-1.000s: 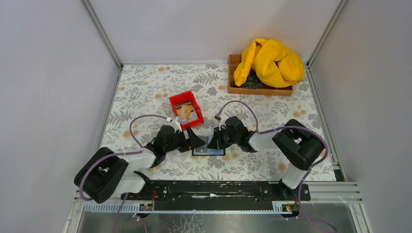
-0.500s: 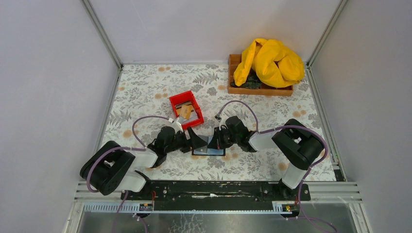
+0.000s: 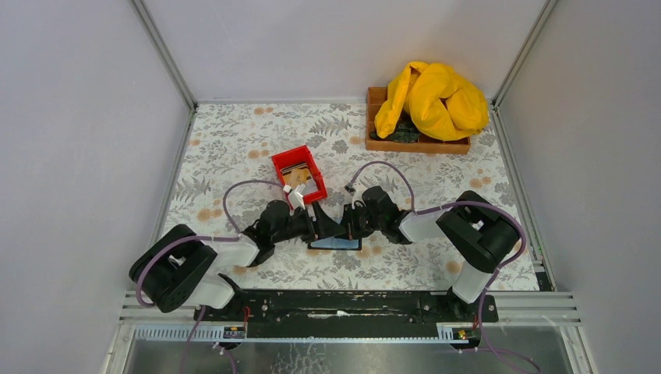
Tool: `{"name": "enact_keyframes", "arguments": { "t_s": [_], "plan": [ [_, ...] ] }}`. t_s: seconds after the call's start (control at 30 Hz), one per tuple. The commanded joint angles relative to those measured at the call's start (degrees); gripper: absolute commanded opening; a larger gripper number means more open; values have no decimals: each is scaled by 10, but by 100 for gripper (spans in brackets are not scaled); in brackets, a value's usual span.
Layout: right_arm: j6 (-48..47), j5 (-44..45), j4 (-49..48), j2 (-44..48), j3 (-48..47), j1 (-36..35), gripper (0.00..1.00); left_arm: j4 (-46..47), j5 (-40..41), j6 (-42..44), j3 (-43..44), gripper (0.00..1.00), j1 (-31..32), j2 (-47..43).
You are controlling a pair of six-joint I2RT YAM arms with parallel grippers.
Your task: Take the credit cards out of the card holder
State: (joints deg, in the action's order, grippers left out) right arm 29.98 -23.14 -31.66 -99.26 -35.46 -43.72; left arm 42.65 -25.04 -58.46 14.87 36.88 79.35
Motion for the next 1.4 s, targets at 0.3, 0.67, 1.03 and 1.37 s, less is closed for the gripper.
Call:
{"name": "enact_keyframes", "arguments": {
  "t_s": [0.3, 0.67, 1.03, 1.37],
  "plan": [
    [18, 248, 109, 151, 51, 21, 0, 8, 31, -3, 62, 83, 48, 46],
    [16, 339, 98, 260, 103, 23, 0, 18, 35, -5, 99, 83, 68, 95],
    [-18, 224, 23, 234, 109, 23, 0, 3, 74, 13, 83, 84, 73, 56],
    [3, 189, 51, 121, 62, 24, 0, -8, 126, 20, 54, 87, 69, 59]
  ]
}}
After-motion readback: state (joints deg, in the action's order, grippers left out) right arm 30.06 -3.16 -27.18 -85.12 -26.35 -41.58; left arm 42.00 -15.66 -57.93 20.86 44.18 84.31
